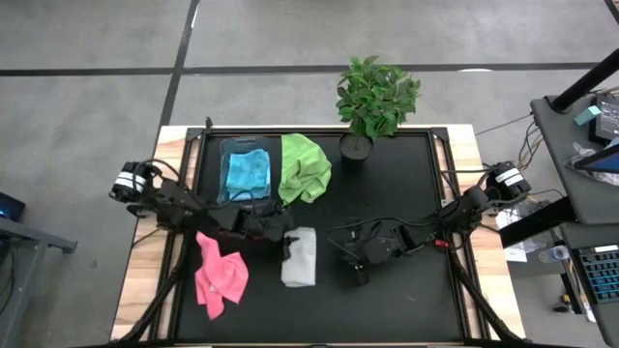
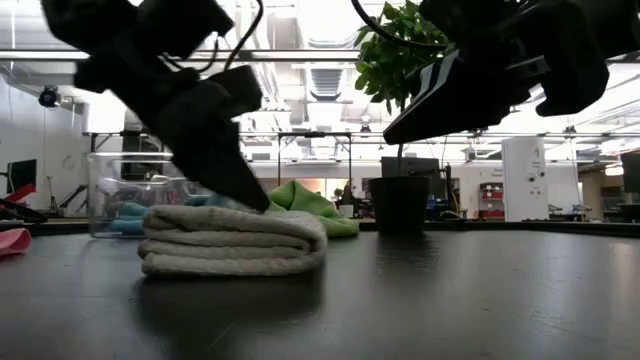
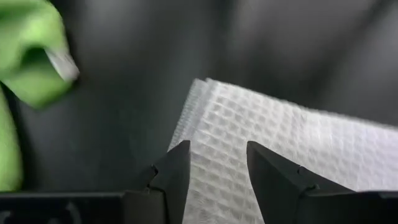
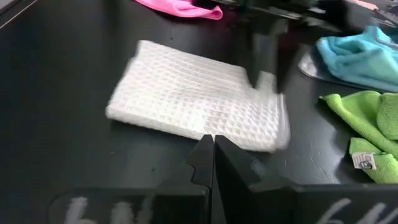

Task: Fold microfiber towels
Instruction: Fold the white microfiber towel

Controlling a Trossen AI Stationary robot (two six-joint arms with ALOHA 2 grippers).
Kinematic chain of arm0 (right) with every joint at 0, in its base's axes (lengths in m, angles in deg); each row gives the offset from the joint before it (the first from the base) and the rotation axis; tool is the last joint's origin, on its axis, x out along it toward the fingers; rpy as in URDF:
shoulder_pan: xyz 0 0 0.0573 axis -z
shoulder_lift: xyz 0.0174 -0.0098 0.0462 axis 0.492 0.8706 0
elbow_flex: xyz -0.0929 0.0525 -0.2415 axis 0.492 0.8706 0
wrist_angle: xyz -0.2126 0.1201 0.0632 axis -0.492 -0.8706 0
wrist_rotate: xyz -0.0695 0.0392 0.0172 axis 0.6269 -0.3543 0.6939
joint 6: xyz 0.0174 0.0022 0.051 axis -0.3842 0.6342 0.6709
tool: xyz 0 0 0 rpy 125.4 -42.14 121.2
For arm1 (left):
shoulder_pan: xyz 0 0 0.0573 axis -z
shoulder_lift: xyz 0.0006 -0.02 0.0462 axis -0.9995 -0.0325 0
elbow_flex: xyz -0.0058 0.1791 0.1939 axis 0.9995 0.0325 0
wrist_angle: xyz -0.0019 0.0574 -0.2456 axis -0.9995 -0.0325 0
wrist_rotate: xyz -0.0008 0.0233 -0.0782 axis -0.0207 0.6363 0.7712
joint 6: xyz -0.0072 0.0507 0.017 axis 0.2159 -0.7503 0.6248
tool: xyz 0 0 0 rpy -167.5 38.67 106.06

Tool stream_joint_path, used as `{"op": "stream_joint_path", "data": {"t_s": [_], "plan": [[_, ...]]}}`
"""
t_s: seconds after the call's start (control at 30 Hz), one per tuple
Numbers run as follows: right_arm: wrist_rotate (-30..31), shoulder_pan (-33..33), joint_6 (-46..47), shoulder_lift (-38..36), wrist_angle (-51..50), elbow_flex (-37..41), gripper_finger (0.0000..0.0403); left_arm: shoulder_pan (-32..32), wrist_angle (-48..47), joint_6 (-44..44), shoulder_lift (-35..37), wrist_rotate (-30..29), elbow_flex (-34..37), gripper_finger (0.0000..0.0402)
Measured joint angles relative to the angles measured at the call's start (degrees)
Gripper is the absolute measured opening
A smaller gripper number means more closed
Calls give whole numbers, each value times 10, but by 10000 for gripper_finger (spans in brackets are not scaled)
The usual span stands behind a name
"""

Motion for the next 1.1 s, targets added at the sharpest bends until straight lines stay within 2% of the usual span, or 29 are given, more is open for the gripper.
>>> {"op": "stream_joint_path", "data": {"t_s": [0.13, 0.27, 0.4, 0.57, 0.7, 0.9, 1.1], "plan": [[0, 2, 1, 2, 18, 0, 8, -21, -8, -40, 13, 8, -18, 143], [-5, 12, 2, 31, 113, 5, 8, -10, -2, -53, 34, 35, -38, 143], [-23, 26, 2, 93, 205, 2, 8, 27, -3, -51, 52, 49, -42, 143], [-32, 50, 17, 182, 305, -29, 9, 98, -6, -46, 57, 17, -40, 137], [-51, 64, 24, 229, 316, -77, 8, 148, -3, -21, 30, 1, -39, 100], [-50, 71, 19, 294, 315, -155, 8, 184, 58, -18, -41, -26, -39, 13], [-49, 79, 31, 343, 313, -206, 8, 196, 88, 10, -96, -26, -38, 2]]}}
